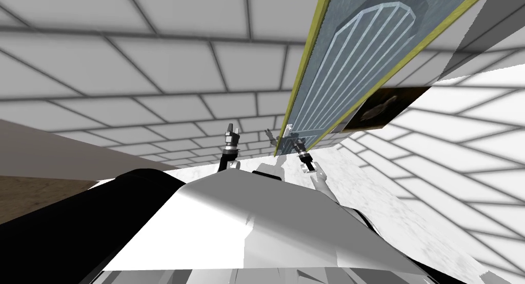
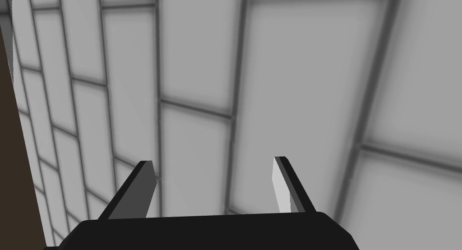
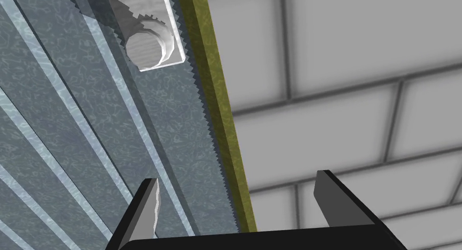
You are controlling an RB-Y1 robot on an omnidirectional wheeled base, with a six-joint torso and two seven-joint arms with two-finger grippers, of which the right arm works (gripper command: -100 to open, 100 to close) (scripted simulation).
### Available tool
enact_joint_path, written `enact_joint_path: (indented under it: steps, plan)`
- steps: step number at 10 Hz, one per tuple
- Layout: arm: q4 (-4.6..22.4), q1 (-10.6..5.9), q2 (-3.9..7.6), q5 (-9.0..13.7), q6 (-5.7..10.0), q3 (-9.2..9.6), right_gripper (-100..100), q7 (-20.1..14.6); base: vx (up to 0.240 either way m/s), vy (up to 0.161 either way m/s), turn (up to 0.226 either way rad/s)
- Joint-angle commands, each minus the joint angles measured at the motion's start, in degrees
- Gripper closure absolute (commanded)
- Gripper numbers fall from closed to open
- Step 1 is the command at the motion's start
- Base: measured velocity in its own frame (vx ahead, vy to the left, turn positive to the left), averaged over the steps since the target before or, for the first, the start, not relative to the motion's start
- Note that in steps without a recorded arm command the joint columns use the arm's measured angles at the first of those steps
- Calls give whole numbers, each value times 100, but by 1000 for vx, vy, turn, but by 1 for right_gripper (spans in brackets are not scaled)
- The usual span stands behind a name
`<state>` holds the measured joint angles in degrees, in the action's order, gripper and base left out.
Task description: Pull the door open
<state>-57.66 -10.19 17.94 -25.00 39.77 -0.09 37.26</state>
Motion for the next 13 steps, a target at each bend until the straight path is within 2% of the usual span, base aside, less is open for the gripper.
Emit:
enact_joint_path:
  steps: [1,4,11,12,13]
  plan:
    - [286,-149,66,-69,30,-7,-100,118,87,-41,27]
    - [710,-366,172,-188,64,-12,-100,305,76,-24,22]
    - [1451,-746,354,-398,124,-21,-100,631,66,-27,17]
    - [1530,-786,374,-420,130,-22,-100,666,63,-31,19]
    - [1436,-739,357,-406,107,-16,-100,629,27,-14,5]
